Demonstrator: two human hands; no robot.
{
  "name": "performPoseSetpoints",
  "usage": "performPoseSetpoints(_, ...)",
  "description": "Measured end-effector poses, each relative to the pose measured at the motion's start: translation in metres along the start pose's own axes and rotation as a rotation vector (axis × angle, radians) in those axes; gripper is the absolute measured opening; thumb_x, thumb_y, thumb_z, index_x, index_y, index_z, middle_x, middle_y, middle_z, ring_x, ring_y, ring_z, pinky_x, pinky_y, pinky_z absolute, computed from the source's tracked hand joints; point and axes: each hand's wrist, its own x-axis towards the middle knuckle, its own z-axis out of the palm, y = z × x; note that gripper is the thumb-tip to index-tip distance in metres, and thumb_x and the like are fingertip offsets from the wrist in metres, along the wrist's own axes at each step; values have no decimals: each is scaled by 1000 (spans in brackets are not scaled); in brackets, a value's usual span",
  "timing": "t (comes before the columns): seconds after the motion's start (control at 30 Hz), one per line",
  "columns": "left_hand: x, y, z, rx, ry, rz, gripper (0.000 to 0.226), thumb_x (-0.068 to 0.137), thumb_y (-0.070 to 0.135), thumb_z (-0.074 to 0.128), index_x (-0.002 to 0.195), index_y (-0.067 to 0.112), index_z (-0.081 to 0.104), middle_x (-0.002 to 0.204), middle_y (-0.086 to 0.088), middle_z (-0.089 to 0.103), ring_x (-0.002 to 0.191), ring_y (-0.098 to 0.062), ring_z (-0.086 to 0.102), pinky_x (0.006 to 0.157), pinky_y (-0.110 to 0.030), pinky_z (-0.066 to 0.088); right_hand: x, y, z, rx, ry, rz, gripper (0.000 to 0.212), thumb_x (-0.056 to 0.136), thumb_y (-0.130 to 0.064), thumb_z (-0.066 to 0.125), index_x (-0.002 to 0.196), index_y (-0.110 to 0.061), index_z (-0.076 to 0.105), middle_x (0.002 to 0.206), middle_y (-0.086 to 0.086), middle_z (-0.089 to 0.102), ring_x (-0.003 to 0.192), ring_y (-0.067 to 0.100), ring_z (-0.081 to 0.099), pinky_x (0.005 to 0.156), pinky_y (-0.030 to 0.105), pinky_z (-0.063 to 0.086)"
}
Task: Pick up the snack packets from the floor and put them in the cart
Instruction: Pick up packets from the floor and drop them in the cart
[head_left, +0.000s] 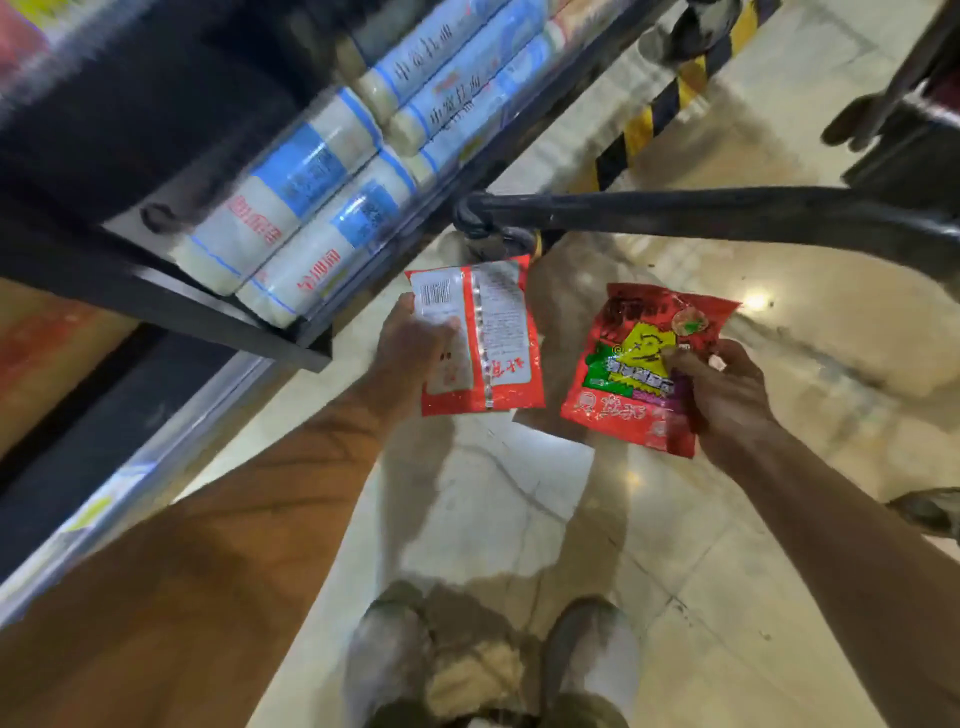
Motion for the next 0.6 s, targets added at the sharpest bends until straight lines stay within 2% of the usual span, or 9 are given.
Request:
performPoseSetpoints(0.07,-40,28,-30,20,-54,15,28,87,13,71,114,13,68,109,-11,76,95,-30,76,82,-51,64,-48,-19,-14,-5,-40,-6,24,92,-5,74,104,-20,58,68,-3,77,58,14,74,51,32,61)
performPoseSetpoints(0.17,-112,74,-74,-1,-105,2,42,87,7,74,127,5,60,111,-18,71,87,-21,74,71,-37,62,-133,-48,-38,5,-98,17,30,92,-7,75,116,-13,58,80,6,80,66,23,77,62,40,64)
performPoseSetpoints(0.23,-152,94,-97,40,-135,-17,54,88,6,76,138,5,55,118,-19,71,92,-25,72,66,-34,61,-180,-62,-51,-6,-133,31,33,90,-9,77,118,-10,60,85,9,80,67,27,76,70,48,63)
performPoseSetpoints(0.3,-196,139,-114,25,-172,-51,55,91,2,74,142,10,54,121,-15,71,98,-33,71,63,-34,61,-241,-92,-76,29,-118,39,32,89,-8,78,116,-10,62,86,11,80,65,27,74,70,51,61)
performPoseSetpoints(0.37,-241,189,-131,51,-212,-33,59,86,19,83,139,16,57,127,-17,71,110,-45,69,77,-51,64,-304,-125,-100,80,-112,30,28,89,-6,77,112,-12,62,88,13,80,66,26,76,62,43,64)
performPoseSetpoints(0.43,-284,237,-145,90,-263,10,68,79,36,85,139,23,58,130,-21,69,118,-51,65,93,-71,54,-367,-161,-126,103,-110,7,27,90,-6,77,112,-12,62,94,15,80,71,26,77,61,38,64)
performPoseSetpoints(0.47,-308,263,-149,77,-289,33,73,78,37,85,143,21,56,133,-22,67,121,-50,64,97,-74,50,-397,-179,-142,118,-93,-13,27,90,-6,77,113,-12,63,96,15,80,74,26,77,64,39,64)
performPoseSetpoints(0.53,-365,325,-149,30,-286,86,75,82,23,83,148,10,48,139,-28,62,122,-43,64,102,-70,49,-455,-217,-172,145,-45,-82,26,91,-5,76,114,-11,65,93,11,80,74,21,76,66,36,64)
performPoseSetpoints(0.6,-419,380,-148,43,-298,151,57,91,0,74,143,1,49,138,-28,63,107,-27,70,98,-54,57,-508,-255,-204,167,-10,-165,26,91,0,73,113,-11,64,86,1,80,72,15,75,63,30,60)
